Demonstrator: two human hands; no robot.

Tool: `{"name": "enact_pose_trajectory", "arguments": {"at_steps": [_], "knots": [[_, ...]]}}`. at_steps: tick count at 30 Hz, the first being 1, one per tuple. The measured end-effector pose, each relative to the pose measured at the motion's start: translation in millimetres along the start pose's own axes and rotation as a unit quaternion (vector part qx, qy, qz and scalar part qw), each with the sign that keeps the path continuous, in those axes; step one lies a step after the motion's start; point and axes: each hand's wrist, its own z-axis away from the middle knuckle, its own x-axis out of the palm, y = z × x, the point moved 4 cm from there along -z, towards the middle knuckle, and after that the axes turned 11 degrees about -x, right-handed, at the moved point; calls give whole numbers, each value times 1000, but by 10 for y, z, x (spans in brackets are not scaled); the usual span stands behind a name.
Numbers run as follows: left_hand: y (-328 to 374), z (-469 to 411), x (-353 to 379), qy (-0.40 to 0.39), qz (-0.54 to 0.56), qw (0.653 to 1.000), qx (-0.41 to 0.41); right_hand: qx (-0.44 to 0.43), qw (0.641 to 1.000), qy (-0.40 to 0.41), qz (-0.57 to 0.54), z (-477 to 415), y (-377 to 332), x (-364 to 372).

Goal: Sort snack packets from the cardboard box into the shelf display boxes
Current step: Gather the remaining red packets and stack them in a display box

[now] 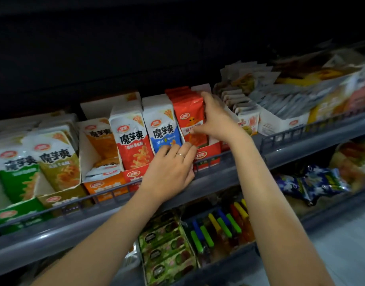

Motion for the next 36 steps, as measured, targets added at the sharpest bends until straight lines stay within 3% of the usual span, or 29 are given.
{"name": "enact_pose_trajectory", "arguments": {"at_steps": [7,12,20,28,31,36], "knots": [[0,6,-9,-12,5,1000,-10,-3,999,-24,23,51,-130,51],[2,5,-21,-14,12,1000,-12,-30,997,9,63,33,-152,88],[-2,3,-21,-12,10,1000,-15,-23,988,-44,145,-19,-121,152],[-7,-5,-16,-14,12,1000,-18,-39,975,46,212,-20,-103,180],[-6,2,-13,-22,12,1000,-19,1,978,70,197,-22,-26,166],[-7,-8,-16,-20,9,999,-23,-17,967,72,245,6,-52,168]]}}
